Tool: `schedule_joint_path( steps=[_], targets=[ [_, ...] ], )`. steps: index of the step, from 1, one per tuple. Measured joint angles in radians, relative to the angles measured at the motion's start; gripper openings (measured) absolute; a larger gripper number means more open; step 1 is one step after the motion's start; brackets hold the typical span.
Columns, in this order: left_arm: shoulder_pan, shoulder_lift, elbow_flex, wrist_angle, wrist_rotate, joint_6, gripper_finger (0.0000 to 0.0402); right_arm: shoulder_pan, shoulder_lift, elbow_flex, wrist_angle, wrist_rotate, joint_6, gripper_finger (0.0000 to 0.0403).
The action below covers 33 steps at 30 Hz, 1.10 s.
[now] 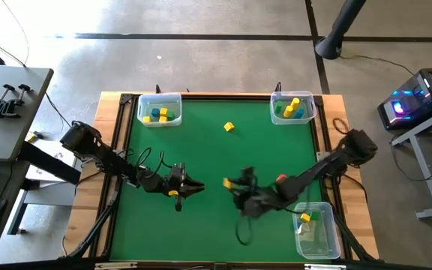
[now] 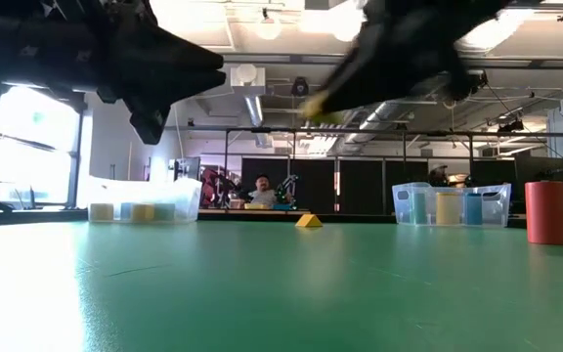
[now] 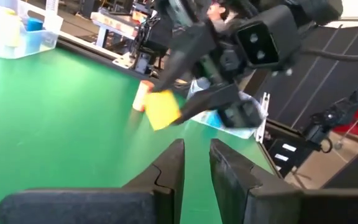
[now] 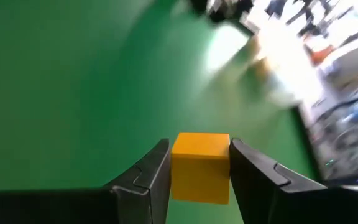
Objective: Sort blocks by size
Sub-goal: Put the yellow triangle block into the bottom transparent bin, then put the orange cylindrical block into the top right transparent bin
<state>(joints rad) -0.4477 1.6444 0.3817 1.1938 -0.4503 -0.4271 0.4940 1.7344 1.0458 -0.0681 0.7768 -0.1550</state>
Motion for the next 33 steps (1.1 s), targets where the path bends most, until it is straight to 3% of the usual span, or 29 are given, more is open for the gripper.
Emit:
schedule_joint_path(
  steps=[4,9,14,20,24,33],
  targets=[
    [0.000,0.000,0.000,-0.008,-0.001,0.025,0.0063,0.110,-0.108,0.000,-0.344,-0.039,0.366,0.0133],
    [0.001,0.000,0.000,-0.023,-0.004,0.037,0.0063,0.296,-0.234,0.000,-0.644,-0.277,0.920,0.0133],
    [0.002,0.000,0.000,-0.023,-0.005,0.053,0.0063,0.500,-0.285,0.000,-0.747,-0.474,1.472,0.0133],
    [0.002,0.000,0.000,-0.023,-0.006,0.063,0.0063,0.688,-0.267,0.000,-0.855,-0.541,1.949,0.0135],
    [0.002,0.001,0.000,-0.023,-0.007,0.063,0.0063,0.755,-0.254,0.000,-0.886,-0.561,2.122,0.0151],
    [0.002,0.001,0.000,-0.023,-0.061,0.064,0.0063,0.768,-0.254,0.000,-0.911,-0.561,2.219,0.0173]
  ],
)
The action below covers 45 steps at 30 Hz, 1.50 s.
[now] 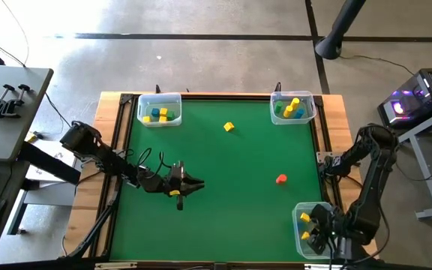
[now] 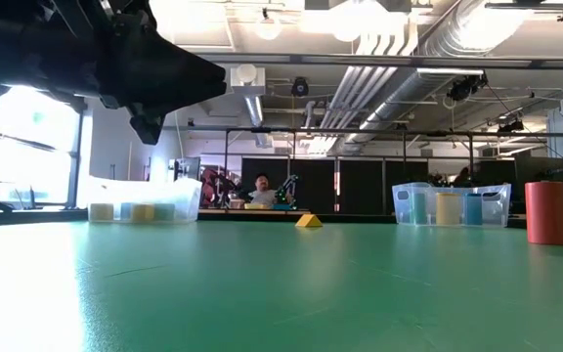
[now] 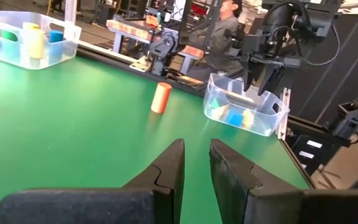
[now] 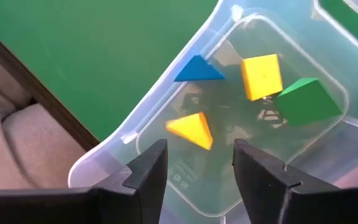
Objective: Sort blocks by size
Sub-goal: Put the orange cylindrical block into the top right transparent bin
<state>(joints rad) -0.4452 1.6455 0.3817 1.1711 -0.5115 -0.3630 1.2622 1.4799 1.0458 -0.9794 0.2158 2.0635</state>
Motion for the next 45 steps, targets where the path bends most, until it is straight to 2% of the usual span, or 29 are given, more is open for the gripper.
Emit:
schedule_joint_path(
  steps=[10,17,25,30,32,36,45],
  targets=[
    [0.000,0.000,0.000,0.000,-0.004,0.000,0.0063,-0.027,0.000,0.000,-0.052,-0.004,-0.017,0.0174],
    [0.000,0.000,0.000,0.000,-0.005,0.000,0.0063,-0.134,0.000,0.000,-0.028,0.014,-0.314,0.0174],
    [0.000,0.000,0.000,0.000,-0.005,0.000,0.0063,-0.294,0.000,0.000,0.032,0.210,-0.858,0.0174],
    [0.000,0.000,0.000,-0.001,-0.005,0.000,0.0063,-0.374,0.000,-0.021,0.030,0.441,-0.992,0.0174],
    [0.000,0.000,0.000,-0.004,-0.005,0.000,0.0063,-0.390,0.000,-0.049,0.022,0.492,-0.994,0.0175],
    [0.000,0.000,-0.001,-0.008,-0.005,-0.001,0.0063,-0.405,-0.010,-0.118,0.000,0.501,-0.902,0.0186],
    [0.000,0.000,-0.001,-0.008,-0.005,-0.001,0.0063,-0.384,-0.087,-0.214,0.029,0.573,-0.784,0.0265]
  ],
)
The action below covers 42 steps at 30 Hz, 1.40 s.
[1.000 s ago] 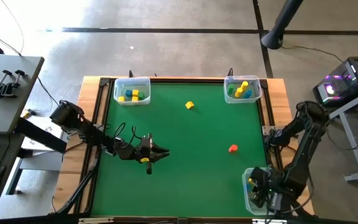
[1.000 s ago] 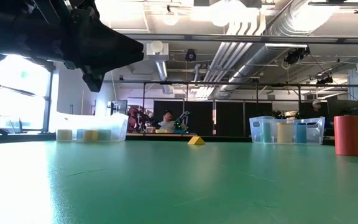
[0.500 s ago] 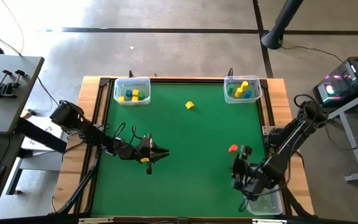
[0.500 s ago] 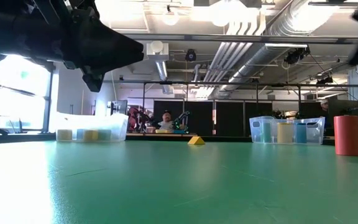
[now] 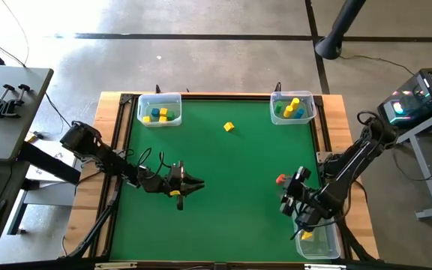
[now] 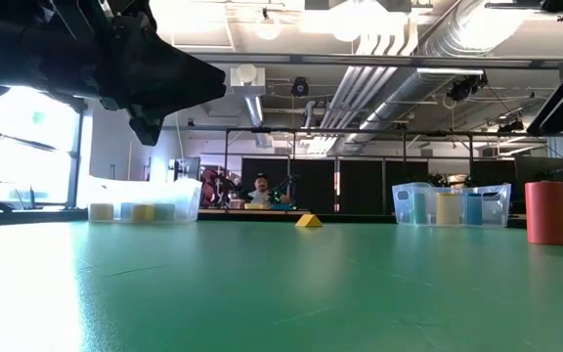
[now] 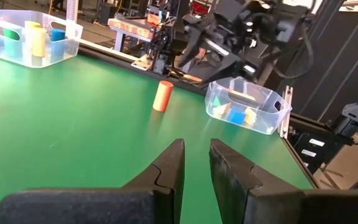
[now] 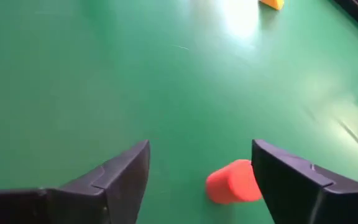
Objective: Sort blocks by size
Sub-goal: Put the orange cylindrical block into the top right transparent bin
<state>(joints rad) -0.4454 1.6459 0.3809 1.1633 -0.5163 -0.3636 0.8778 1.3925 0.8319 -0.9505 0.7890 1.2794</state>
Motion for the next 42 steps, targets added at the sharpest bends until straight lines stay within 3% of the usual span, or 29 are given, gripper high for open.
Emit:
schedule_joint_path(
  steps=[9,17,25,34,42],
  targets=[
    [0.000,0.000,0.000,0.000,0.000,-0.001,0.0063,-0.001,-0.039,-0.224,0.053,0.031,0.299,0.0279],
    [0.000,0.000,0.000,0.000,0.000,-0.002,0.0063,-0.001,-0.039,-0.291,0.172,0.049,0.311,0.0275],
    [0.000,0.000,0.000,0.000,0.000,-0.010,0.0063,-0.001,-0.039,-0.293,0.191,0.085,0.309,0.0212],
    [0.000,0.000,0.000,0.000,0.000,-0.010,0.0063,-0.001,-0.039,-0.293,0.191,0.057,0.309,0.0127],
    [0.000,0.000,0.000,0.000,0.000,-0.009,0.0063,-0.001,-0.039,-0.286,0.189,0.050,0.290,0.0130]
  ],
)
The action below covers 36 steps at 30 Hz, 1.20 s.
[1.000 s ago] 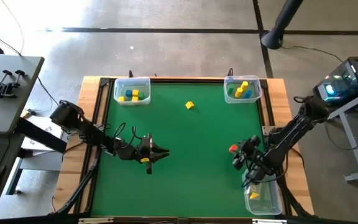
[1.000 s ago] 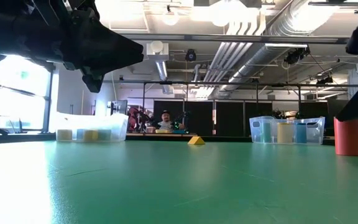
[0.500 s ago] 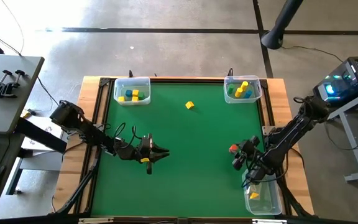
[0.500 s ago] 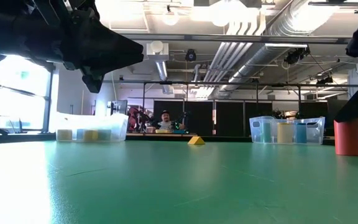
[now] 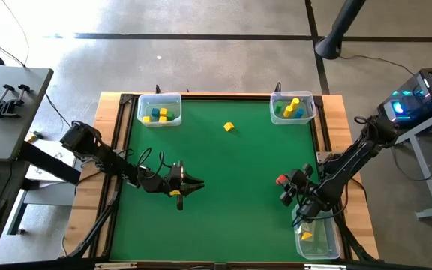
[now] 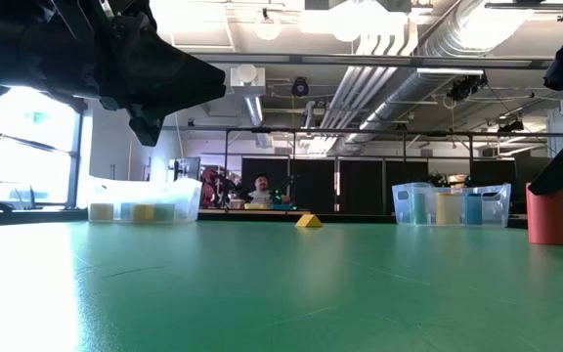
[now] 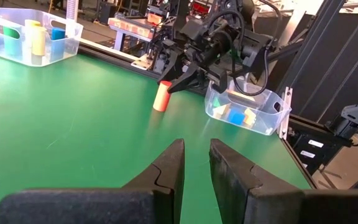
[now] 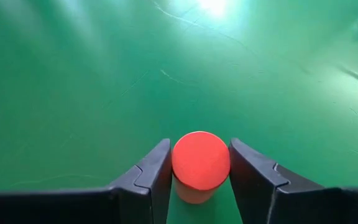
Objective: Sort blocks by size
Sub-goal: Put the orange cylindrical block into the top right transparent bin
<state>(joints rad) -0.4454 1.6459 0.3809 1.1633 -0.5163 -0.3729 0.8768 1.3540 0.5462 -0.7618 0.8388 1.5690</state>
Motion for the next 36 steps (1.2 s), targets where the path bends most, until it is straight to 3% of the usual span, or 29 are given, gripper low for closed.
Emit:
schedule_joint_path(
  steps=[5,11,16,19,22,27,30,33,36],
  targets=[
    [0.000,0.000,0.000,0.000,0.000,0.000,0.0063,0.000,0.001,0.054,-0.004,0.007,-0.058,0.0131],
    [0.000,0.000,0.000,0.000,-0.005,0.001,0.0063,-0.008,0.000,0.112,0.027,0.159,-0.132,0.0131],
    [0.000,0.000,0.000,0.000,-0.023,0.004,0.0063,-0.113,0.000,0.113,0.143,0.197,-0.270,0.0131],
    [0.000,0.000,0.000,0.000,-0.027,0.009,0.0063,-0.216,0.000,0.113,0.283,0.114,-0.518,0.0131],
    [0.000,0.000,0.000,0.000,-0.027,0.011,0.0063,-0.346,0.000,0.113,0.471,-0.049,-0.807,0.0131],
    [0.000,0.000,0.000,-0.001,-0.027,0.018,0.0063,-0.562,0.000,0.113,0.876,-0.474,-1.301,0.0131],
    [0.000,0.000,0.000,-0.016,-0.027,0.016,0.0063,-0.679,-0.003,0.113,1.091,-0.668,-1.456,0.0131],
    [-0.002,0.000,0.000,-0.026,-0.026,-0.005,0.0063,-0.786,-0.033,0.113,1.166,-0.635,-1.516,0.0131],
    [-0.003,0.000,0.001,-0.040,-0.025,-0.029,0.0063,-0.875,-0.094,0.113,1.149,-0.466,-1.525,0.0131]
  ],
)
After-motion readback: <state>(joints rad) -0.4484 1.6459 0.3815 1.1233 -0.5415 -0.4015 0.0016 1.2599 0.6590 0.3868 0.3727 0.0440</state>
